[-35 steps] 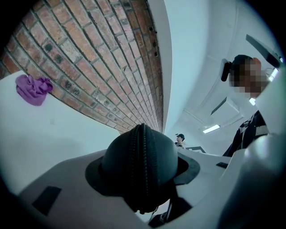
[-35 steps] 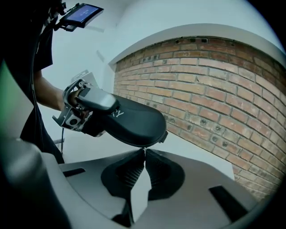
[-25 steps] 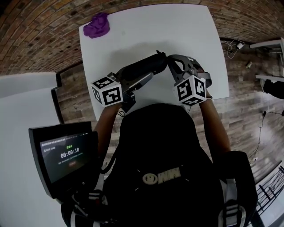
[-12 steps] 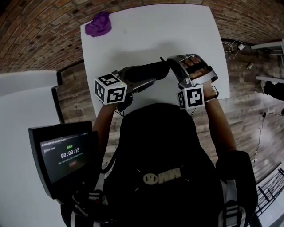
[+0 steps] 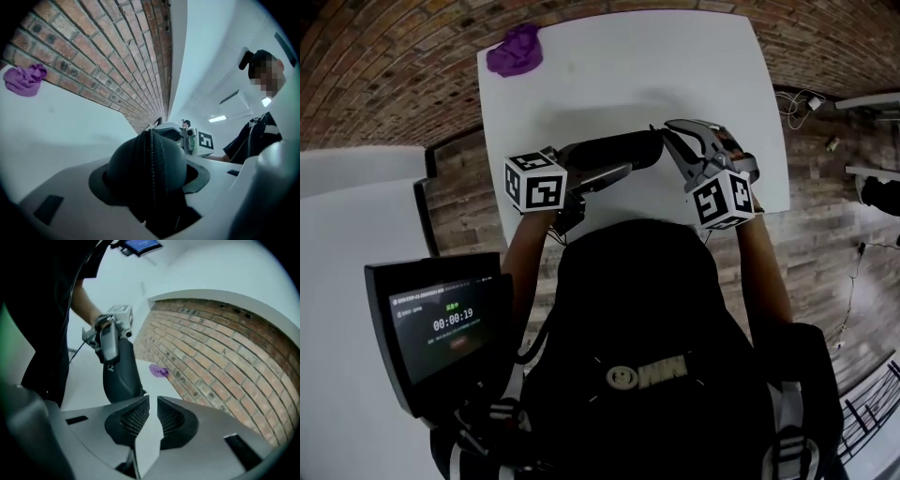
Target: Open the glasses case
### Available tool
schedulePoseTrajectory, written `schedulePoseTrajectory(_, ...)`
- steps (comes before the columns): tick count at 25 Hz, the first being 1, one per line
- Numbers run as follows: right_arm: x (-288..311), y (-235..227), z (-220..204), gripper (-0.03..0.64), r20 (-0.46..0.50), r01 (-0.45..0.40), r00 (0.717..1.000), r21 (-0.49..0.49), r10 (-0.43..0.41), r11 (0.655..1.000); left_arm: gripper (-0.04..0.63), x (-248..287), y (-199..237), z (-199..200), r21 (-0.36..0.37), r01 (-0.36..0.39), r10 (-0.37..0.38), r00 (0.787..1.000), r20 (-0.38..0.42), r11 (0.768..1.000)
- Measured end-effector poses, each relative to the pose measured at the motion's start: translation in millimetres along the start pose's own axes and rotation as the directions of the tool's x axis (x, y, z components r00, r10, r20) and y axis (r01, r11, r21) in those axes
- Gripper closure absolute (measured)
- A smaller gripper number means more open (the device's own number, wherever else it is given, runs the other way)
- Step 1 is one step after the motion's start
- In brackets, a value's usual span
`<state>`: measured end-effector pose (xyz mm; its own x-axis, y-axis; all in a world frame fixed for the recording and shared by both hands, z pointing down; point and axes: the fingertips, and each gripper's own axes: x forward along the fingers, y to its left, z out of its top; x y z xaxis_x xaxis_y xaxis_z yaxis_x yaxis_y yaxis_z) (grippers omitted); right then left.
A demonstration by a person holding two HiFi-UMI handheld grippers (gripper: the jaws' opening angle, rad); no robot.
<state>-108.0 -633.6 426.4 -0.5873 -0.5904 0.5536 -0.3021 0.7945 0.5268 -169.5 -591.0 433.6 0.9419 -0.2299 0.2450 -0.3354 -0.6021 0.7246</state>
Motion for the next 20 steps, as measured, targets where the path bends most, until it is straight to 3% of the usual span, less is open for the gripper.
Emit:
schedulePoseTrajectory(2, -7.8, -7.7, -1.1, 0.535, 0.052, -0.047, 0.998, 0.090, 0.043, 0.995, 0.325, -4.0, 6.7, 1.3, -0.006, -0.025, 0.025, 1.000, 0.007, 1.000)
schedulePoseTrajectory(3, -12.3, -5.7, 1.0, 0.458, 0.081, -0.100, 0.992, 0.099, 0.092, 0.990, 0.325, -6.8, 9.3, 2.9, -0.017, -0.029, 0.029, 0.999, 0.016, 0.999)
schedulePoseTrajectory(5, -21.9, 10.6, 16.3, 0.348, 0.149, -0.224, 0.965, 0.039, 0.216, 0.974, 0.325, -9.6, 10.0, 7.0, -0.050, -0.008, 0.010, 0.999, 0.038, 0.999)
schedulePoseTrajectory(8, -21.5, 42.9, 42.2, 0.287, 0.171, -0.319, 0.927, -0.109, 0.334, 0.941, 0.325, -5.6, 0.2, 7.4, -0.080, 0.053, -0.050, 0.998, 0.039, 0.995)
schedulePoseTrajectory(12, -3.7, 56.4, 43.6, 0.278, 0.104, -0.287, 0.941, -0.262, 0.323, 0.921, 0.325, 5.9, -18.5, 9.5, -0.086, 0.124, -0.121, 0.992, 0.044, 0.989)
schedulePoseTrajectory(14, -4.4, 53.4, 41.5, 0.298, 0.133, -0.301, 0.935, -0.188, 0.328, 0.935, 0.316, 4.4, -20.5, 14.0, -0.079, 0.144, -0.138, 0.987, 0.081, 0.986)
schedulePoseTrajectory(16, -8.2, 50.8, 43.6, 0.309, 0.251, -0.377, 0.898, 0.017, 0.361, 0.926, 0.288, -4.3, -23.6, 25.2, -0.095, 0.183, -0.168, 0.974, 0.154, 0.978)
schedulePoseTrajectory(17, -10.6, 50.6, 45.1, 0.311, 0.327, -0.435, 0.868, 0.134, 0.374, 0.891, 0.274, -8.1, -26.2, 31.0, -0.103, 0.205, -0.183, 0.965, 0.188, 0.973)
schedulePoseTrajectory(18, -13.8, 50.4, 46.1, 0.313, 0.404, -0.498, 0.832, 0.245, 0.379, 0.832, 0.259, -10.1, -29.5, 35.9, -0.104, 0.227, -0.201, 0.956, 0.215, 0.968)
schedulePoseTrajectory(20, -22.7, 47.6, 46.3, 0.313, 0.553, -0.624, 0.752, 0.423, 0.358, 0.657, 0.235, -11.9, -37.6, 44.0, -0.079, 0.262, -0.235, 0.939, 0.253, 0.962)
